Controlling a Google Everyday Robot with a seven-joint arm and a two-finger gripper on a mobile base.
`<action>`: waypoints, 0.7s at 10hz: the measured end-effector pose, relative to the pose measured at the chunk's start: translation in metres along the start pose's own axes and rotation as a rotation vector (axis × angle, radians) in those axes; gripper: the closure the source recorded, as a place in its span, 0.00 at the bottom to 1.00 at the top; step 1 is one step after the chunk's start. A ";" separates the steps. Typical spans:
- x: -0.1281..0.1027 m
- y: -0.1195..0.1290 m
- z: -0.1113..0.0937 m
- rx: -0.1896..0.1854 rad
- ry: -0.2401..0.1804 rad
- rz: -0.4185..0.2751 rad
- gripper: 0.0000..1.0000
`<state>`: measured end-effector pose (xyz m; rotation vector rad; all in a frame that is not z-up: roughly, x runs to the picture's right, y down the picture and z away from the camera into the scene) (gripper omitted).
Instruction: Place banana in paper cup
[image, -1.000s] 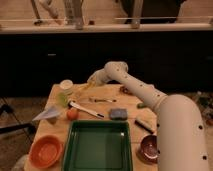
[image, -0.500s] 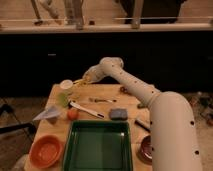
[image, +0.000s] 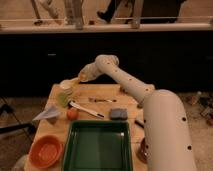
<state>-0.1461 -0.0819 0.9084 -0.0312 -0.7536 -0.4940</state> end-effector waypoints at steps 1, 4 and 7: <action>-0.002 -0.003 0.002 -0.003 -0.007 -0.010 1.00; -0.016 -0.013 0.016 -0.015 -0.031 -0.043 1.00; -0.026 -0.020 0.030 -0.030 -0.047 -0.065 1.00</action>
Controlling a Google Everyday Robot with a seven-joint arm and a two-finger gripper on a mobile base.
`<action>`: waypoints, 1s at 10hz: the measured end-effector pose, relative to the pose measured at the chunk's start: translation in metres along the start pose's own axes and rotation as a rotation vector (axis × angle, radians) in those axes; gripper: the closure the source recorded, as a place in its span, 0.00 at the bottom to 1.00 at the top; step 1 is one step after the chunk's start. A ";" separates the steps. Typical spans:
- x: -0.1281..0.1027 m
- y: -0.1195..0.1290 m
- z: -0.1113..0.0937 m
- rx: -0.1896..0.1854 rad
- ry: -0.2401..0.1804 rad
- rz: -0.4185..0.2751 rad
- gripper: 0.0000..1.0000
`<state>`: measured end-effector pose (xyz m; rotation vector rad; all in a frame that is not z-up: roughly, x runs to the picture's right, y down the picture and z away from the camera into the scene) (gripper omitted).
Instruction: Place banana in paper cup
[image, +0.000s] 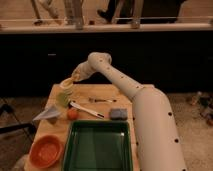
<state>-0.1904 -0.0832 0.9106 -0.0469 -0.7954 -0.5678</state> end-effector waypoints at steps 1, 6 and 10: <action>-0.002 -0.003 0.005 -0.004 -0.005 -0.004 1.00; -0.008 -0.008 0.023 -0.025 -0.031 -0.018 1.00; -0.015 -0.013 0.037 -0.044 -0.061 -0.033 1.00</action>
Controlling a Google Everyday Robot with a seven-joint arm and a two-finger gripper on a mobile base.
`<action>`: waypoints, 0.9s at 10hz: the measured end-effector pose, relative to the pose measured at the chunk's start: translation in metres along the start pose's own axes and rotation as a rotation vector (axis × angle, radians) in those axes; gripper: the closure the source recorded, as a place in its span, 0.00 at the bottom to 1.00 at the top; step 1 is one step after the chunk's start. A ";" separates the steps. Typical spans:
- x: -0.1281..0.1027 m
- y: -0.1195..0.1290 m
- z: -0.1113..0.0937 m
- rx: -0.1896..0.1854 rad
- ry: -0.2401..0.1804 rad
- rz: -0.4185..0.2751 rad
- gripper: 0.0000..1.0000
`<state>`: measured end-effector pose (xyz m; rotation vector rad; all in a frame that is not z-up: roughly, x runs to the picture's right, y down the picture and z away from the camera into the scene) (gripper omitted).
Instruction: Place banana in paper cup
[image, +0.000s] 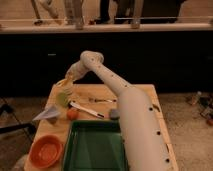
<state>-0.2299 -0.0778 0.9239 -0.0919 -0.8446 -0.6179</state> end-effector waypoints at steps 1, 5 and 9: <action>-0.001 -0.001 0.003 -0.005 -0.007 -0.003 1.00; -0.002 -0.001 0.006 -0.012 -0.017 -0.005 0.85; -0.004 -0.001 0.007 -0.013 -0.018 -0.005 0.46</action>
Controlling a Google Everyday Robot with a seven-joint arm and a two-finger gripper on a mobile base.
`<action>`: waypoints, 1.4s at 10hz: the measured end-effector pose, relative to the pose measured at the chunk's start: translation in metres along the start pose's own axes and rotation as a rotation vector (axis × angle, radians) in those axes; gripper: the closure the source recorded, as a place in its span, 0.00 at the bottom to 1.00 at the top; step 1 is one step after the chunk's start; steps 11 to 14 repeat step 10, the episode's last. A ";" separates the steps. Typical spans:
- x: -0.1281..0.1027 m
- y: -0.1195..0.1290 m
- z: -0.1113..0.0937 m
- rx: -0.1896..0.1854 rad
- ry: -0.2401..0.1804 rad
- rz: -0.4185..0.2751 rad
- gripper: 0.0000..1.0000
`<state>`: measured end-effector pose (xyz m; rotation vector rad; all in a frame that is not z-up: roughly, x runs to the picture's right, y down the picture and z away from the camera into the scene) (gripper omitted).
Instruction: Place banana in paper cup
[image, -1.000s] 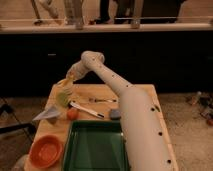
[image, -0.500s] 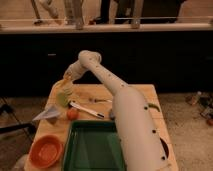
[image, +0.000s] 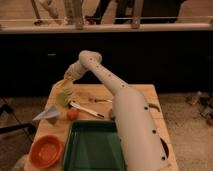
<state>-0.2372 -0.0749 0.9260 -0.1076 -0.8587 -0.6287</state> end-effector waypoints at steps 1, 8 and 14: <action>0.000 0.000 0.000 0.000 0.000 0.000 0.36; 0.001 0.002 0.001 -0.001 0.000 0.002 0.20; 0.001 0.002 0.001 -0.001 0.000 0.002 0.20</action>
